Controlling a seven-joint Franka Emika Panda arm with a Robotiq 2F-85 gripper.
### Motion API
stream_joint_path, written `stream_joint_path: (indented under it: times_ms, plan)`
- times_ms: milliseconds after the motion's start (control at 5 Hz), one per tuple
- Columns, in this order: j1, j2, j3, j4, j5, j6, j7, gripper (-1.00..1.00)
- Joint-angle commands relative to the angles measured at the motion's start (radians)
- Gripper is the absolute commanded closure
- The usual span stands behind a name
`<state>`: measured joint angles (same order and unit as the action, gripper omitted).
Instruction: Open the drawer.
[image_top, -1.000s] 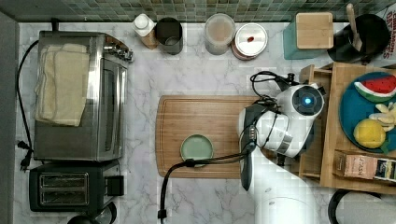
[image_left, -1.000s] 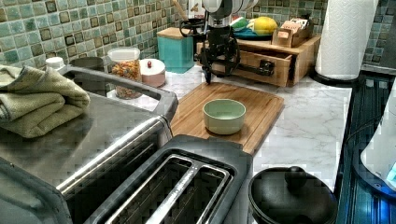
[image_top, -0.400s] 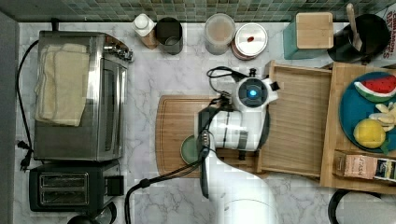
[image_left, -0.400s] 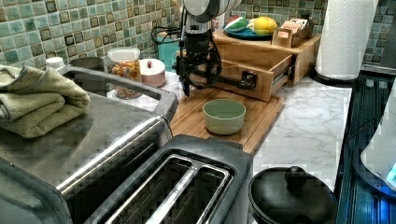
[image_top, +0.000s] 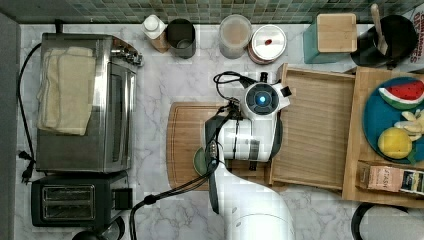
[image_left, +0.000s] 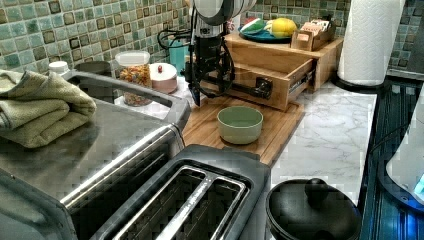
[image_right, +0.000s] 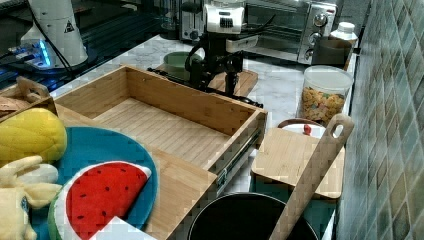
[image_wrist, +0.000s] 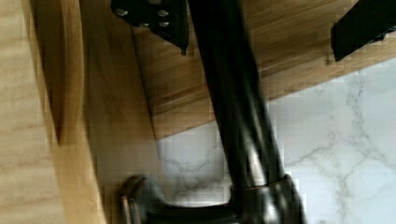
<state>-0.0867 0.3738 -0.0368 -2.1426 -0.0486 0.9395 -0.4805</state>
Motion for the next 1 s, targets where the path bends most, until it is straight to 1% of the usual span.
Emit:
stream_joint_path:
  times_ms: [200,1000]
  plan:
    - [0.098,-0.066,0.121,-0.055,0.038,-0.064,0.105,-1.00]
    - [0.092,-0.066,0.127,-0.055,0.035,-0.065,0.107,-1.00]
